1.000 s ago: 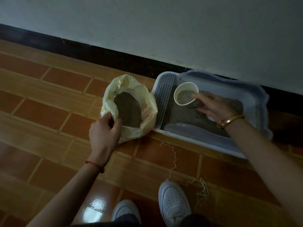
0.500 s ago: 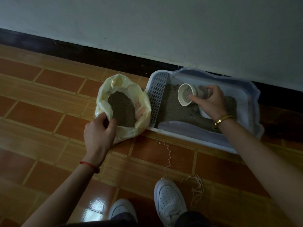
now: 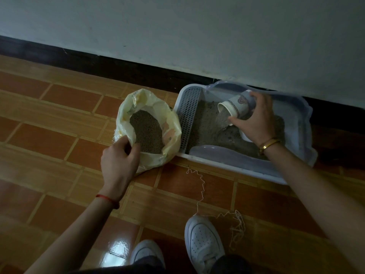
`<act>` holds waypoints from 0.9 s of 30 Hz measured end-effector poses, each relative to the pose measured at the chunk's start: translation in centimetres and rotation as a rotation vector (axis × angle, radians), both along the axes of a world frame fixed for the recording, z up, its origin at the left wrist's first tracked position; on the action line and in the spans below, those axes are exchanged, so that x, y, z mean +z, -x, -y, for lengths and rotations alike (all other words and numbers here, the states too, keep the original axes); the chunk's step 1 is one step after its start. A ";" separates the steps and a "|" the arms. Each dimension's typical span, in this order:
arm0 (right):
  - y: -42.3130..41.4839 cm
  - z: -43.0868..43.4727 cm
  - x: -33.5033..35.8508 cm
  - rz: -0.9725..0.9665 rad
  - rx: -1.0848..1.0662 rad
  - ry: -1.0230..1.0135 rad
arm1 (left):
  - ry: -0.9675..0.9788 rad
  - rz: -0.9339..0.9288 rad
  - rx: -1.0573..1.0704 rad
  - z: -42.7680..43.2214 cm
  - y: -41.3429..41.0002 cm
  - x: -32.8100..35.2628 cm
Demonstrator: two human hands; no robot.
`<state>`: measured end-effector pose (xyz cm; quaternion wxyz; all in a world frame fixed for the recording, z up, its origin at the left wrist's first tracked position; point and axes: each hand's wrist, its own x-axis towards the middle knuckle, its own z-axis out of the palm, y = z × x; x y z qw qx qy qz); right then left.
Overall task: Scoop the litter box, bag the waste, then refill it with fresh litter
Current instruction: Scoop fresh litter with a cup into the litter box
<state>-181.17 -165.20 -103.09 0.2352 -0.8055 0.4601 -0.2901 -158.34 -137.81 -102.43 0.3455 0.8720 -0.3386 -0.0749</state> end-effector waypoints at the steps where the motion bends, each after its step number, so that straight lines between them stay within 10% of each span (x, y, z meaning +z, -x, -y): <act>1: 0.0 0.1 0.1 0.004 -0.001 0.009 | 0.005 -0.007 -0.001 0.0 0.0 0.0; 27: 3.5 0.0 2.6 -0.366 0.232 0.405 | 0.021 0.008 -0.011 0.0 -0.1 -0.4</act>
